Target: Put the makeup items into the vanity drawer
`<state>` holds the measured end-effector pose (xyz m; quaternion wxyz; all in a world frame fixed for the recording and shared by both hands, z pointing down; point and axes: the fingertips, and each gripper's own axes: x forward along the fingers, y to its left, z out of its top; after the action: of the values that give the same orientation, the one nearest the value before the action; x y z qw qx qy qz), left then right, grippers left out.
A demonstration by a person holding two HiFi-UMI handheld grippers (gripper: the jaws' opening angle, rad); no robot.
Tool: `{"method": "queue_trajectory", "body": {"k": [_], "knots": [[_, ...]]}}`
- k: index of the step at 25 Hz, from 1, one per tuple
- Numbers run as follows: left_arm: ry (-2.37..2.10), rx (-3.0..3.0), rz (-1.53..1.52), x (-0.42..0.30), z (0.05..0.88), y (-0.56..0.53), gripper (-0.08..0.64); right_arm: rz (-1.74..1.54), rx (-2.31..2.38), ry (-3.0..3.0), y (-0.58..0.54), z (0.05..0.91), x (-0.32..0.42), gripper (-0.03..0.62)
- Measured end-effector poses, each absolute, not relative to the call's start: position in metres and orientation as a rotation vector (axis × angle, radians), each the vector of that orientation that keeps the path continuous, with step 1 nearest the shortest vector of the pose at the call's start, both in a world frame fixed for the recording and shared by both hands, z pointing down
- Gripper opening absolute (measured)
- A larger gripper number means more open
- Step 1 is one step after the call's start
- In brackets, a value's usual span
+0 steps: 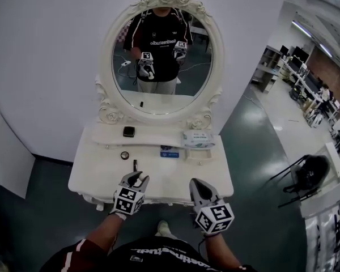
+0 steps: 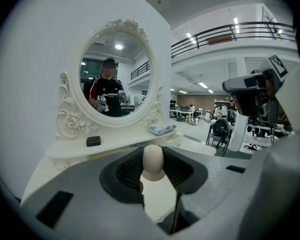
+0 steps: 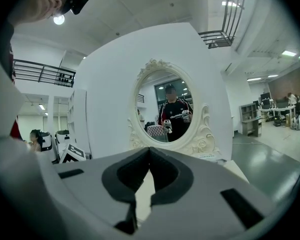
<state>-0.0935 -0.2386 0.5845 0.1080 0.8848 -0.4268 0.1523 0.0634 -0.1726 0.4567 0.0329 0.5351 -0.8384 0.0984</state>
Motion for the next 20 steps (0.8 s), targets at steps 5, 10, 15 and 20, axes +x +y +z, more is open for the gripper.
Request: {"method": "queue_trajectory", "body": {"k": [5, 10, 15, 20], "knots": [[-1.247, 2.626, 0.368, -0.103, 0.563, -0.217, 0.117, 0.322, 1.725, -2.538, -0.15, 0.459, 0.07, 0.005], [-1.235, 2.649, 0.298, -0.106, 0.546, -0.202, 0.117, 0.339, 1.784, -2.503, -0.136, 0.462, 0.076, 0.005], [-1.221, 2.657, 0.27, -0.1, 0.539, -0.198, 0.117, 0.344, 1.813, -2.492, -0.133, 0.464, 0.086, 0.003], [-1.251, 2.656, 0.23, -0.092, 0.528, -0.209, 0.117, 0.335, 1.825, -2.508, -0.145, 0.46, 0.104, 0.003]]}}
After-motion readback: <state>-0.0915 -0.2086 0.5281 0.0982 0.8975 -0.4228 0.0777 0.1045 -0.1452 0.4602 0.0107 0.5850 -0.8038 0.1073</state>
